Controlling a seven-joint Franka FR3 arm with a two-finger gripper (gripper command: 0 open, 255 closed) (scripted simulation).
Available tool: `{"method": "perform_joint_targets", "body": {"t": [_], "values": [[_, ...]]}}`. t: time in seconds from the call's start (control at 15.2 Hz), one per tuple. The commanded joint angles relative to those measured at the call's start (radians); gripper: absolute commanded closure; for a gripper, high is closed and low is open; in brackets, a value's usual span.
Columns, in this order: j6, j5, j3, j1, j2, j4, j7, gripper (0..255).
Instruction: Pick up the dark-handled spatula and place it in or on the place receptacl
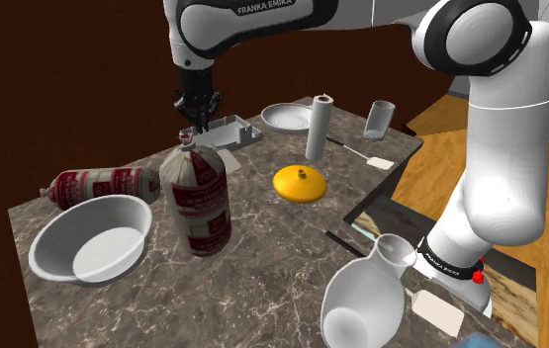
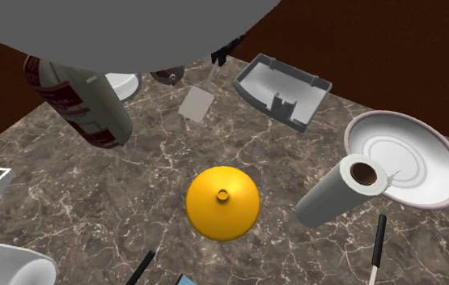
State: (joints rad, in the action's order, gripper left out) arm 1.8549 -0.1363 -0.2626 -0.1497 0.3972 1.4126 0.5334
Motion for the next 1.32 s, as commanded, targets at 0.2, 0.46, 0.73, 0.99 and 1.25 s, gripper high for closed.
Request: {"method": "perform_joint_targets", "body": {"t": [0.2,0.46,0.73,0.99,1.25], "values": [[-0.062,0.001,-0.002,-0.005,0.001,-0.062,-0.002,255],[-0.105,0.001,0.021,0.038,0.067,-0.175,-0.079,255],[-0.168,-0.003,0.042,0.075,0.160,-0.335,-0.153,255],[-0.277,-0.011,0.063,0.098,0.311,-0.598,-0.228,255],[-0.256,-0.011,0.067,0.112,0.336,-0.601,-0.245,255]]}}
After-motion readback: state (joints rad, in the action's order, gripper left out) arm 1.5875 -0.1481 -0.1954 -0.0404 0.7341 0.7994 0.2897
